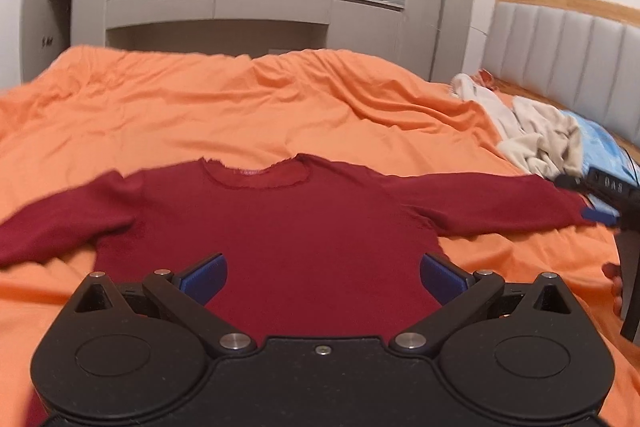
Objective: Fold small clothes
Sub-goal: 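Reach the right tool to a sleeve cuff and close on it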
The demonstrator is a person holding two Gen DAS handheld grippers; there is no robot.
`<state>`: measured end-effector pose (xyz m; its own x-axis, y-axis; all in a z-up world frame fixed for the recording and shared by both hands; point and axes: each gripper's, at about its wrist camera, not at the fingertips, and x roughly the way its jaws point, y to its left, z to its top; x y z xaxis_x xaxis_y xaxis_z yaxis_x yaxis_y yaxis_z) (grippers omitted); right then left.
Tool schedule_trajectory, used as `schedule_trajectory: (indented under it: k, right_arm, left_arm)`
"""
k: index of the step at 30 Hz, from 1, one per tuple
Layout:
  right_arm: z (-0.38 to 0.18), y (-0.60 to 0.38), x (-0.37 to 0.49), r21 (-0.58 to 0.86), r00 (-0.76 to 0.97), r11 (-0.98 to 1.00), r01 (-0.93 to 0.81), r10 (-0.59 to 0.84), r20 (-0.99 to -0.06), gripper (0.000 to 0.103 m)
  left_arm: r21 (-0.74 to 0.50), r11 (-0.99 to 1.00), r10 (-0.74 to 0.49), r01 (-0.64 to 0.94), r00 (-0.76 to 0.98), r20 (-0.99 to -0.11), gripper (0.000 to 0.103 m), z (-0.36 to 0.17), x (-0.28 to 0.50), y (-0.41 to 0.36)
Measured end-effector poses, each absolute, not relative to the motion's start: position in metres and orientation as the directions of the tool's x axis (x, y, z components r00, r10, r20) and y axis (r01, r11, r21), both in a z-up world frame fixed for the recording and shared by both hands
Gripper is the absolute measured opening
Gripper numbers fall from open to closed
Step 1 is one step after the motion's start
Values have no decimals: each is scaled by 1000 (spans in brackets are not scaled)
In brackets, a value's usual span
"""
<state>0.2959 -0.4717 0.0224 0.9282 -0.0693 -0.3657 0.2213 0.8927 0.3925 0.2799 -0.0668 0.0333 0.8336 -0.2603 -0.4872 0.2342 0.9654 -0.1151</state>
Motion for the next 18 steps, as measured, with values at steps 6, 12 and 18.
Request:
schedule_trajectory:
  k: [6,12,18]
  right_arm:
    - [-6,-509,321,323,870,866,382,-219,-442,103]
    - [-31,-557,325,481,835,708,517,-295,-464,103]
    - [-51,-594,317,678,866,538,501,-323,-383,102]
  left_arm:
    - [-158,973,-229,168,773,-591,102,-3,294,-49]
    - [-204,970,-237,134,716,-657,102,-22,304,-38]
    - [-129,980,-200,153,713,-672,103,-30,305,-49]
